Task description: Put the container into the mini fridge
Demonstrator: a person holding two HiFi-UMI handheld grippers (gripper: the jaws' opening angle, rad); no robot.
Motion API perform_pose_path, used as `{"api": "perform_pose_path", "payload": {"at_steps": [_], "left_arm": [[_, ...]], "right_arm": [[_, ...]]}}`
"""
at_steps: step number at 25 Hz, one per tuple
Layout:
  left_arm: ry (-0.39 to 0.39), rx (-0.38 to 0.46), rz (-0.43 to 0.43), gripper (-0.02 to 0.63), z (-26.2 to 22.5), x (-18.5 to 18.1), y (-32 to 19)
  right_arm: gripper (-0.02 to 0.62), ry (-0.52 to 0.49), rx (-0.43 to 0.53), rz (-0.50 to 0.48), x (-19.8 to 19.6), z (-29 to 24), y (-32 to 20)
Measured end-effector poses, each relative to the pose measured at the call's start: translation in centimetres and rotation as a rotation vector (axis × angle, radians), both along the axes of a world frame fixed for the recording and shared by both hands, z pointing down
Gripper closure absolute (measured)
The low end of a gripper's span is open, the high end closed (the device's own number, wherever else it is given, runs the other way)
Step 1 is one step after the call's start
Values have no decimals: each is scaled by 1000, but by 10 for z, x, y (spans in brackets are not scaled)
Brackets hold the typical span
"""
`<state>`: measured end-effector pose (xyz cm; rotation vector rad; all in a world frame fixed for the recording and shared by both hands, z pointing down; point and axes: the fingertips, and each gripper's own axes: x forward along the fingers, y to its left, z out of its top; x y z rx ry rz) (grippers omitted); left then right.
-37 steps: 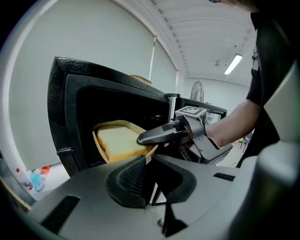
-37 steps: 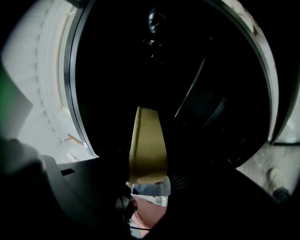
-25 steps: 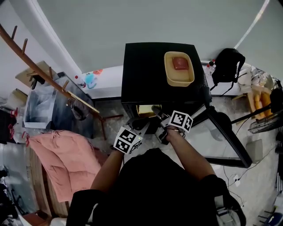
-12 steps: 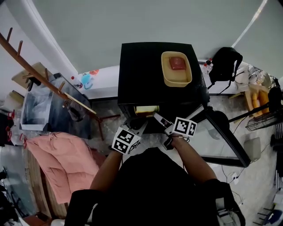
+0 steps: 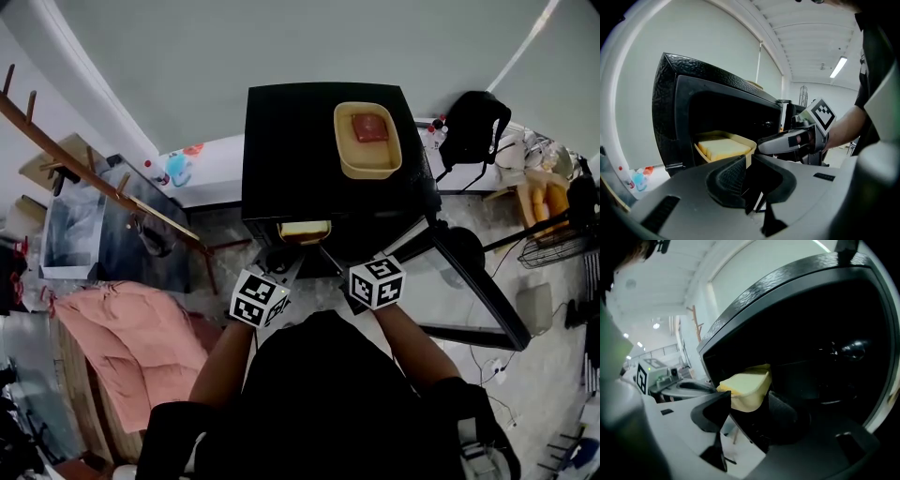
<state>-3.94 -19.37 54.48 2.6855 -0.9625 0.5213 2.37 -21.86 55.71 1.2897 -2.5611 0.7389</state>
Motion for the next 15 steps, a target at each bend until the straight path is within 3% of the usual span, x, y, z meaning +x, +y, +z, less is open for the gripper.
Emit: {"api": "perform_pose_path", "payload": {"at_steps": [3,15], "left_arm": [[-6,-16,-12,555,6,-2,1],[40,-62,-128,555,10,-20,-15]], "right_arm": [[359,65,21,-19,-3,4,-1],[428,67,22,-31,-15,4,-31]]}}
